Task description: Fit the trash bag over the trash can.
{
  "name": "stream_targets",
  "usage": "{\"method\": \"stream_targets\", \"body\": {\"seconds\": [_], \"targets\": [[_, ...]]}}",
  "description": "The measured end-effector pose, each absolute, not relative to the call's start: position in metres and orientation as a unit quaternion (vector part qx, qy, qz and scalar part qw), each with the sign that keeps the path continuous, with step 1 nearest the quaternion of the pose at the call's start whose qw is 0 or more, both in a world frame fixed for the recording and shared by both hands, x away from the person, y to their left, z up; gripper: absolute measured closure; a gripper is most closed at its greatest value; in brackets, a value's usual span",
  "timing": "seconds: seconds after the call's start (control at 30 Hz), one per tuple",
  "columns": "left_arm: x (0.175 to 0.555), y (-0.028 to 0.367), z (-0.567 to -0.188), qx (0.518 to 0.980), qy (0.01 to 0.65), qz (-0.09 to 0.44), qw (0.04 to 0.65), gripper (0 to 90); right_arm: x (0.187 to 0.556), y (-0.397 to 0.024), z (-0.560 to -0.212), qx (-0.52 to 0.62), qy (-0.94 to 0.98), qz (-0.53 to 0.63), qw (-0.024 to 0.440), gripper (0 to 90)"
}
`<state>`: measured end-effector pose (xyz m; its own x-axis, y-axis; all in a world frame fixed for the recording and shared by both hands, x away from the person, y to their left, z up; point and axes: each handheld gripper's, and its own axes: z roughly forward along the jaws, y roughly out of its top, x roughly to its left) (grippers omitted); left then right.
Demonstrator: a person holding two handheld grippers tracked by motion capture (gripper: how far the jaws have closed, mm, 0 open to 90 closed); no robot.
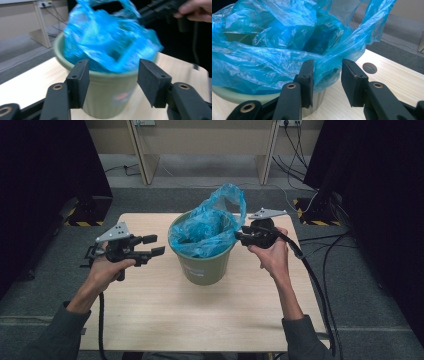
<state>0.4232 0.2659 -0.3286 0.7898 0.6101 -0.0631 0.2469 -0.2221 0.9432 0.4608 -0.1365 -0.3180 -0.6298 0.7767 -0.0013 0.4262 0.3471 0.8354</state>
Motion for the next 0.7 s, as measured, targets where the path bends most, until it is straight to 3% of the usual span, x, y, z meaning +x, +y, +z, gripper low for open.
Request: {"method": "stream_targets", "body": {"seconds": [0.33,0.57,0.7], "targets": [[0.480,0.242,-0.310,0.767,0.314,0.162,0.536,34.1,0.464,-0.142,-0.307,0.395,0.782,0.432,0.214,47.4],[0.503,0.211,-0.313,0.779,0.314,0.119,0.530,30.6,0.471,-0.149,-0.301,0.420,0.761,0.446,0.215,37.4],[0.507,0.197,-0.314,0.780,0.309,0.104,0.534,30.4,0.484,-0.149,-0.300,0.438,0.750,0.451,0.204,36.2]]}}
